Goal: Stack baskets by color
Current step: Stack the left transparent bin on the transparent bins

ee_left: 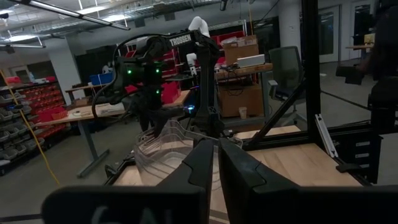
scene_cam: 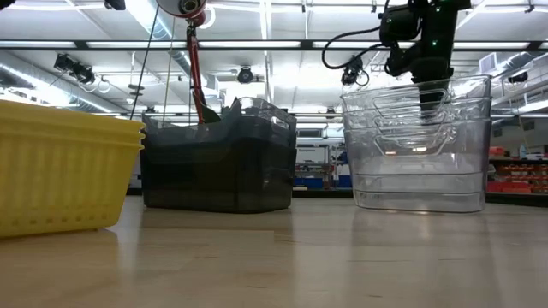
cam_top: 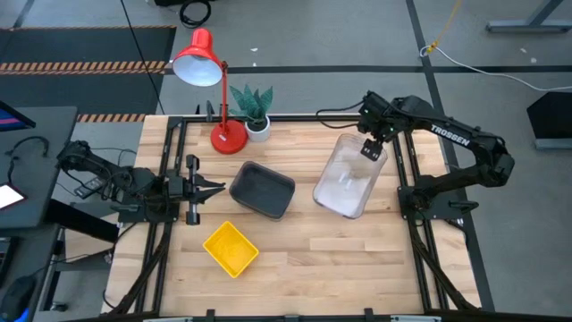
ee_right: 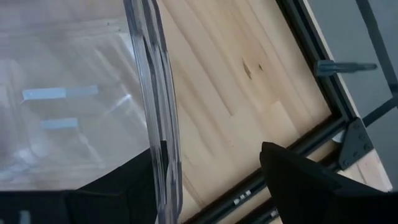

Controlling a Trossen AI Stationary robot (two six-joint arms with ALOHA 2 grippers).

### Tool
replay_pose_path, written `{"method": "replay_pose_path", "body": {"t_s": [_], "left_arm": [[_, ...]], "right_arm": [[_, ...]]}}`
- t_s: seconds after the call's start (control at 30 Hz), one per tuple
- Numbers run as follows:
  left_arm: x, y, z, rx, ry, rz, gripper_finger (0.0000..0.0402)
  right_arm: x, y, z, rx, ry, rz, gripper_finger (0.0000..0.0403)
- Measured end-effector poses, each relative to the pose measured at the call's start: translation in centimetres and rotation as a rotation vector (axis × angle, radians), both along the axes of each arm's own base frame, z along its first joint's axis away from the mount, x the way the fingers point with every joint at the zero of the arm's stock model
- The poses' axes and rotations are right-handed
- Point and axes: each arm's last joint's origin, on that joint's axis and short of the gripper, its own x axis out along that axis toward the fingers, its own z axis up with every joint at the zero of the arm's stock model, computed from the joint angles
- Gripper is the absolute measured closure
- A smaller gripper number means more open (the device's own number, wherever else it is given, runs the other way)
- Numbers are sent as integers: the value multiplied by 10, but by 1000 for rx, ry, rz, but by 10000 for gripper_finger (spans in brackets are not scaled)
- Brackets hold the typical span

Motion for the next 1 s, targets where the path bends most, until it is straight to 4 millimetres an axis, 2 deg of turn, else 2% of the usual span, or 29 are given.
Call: {"method": "replay_pose_path", "body": {"t_s": [0.1, 0.23, 0.5, 0.7, 0.8, 1.0], "left_arm": [[0, 0, 0, 0, 0, 0, 369], [0, 0, 1, -6, -9, 0, 375], [4, -2, 1, -148, -31, -21, 376], [26, -12, -16, -212, 77, -24, 379], [40, -15, -24, -250, 134, 0, 386], [67, -18, -18, -301, 167, 43, 389]], "right_arm": [[3, 0, -10, 3, -16, -4, 143], [2, 8, -30, 42, 49, 10, 143], [3, 14, -50, 82, 43, 24, 143], [12, 22, -45, 145, -47, 89, 143], [15, 25, -35, 131, -66, 109, 145], [16, 25, -19, 88, -69, 136, 146]]}}
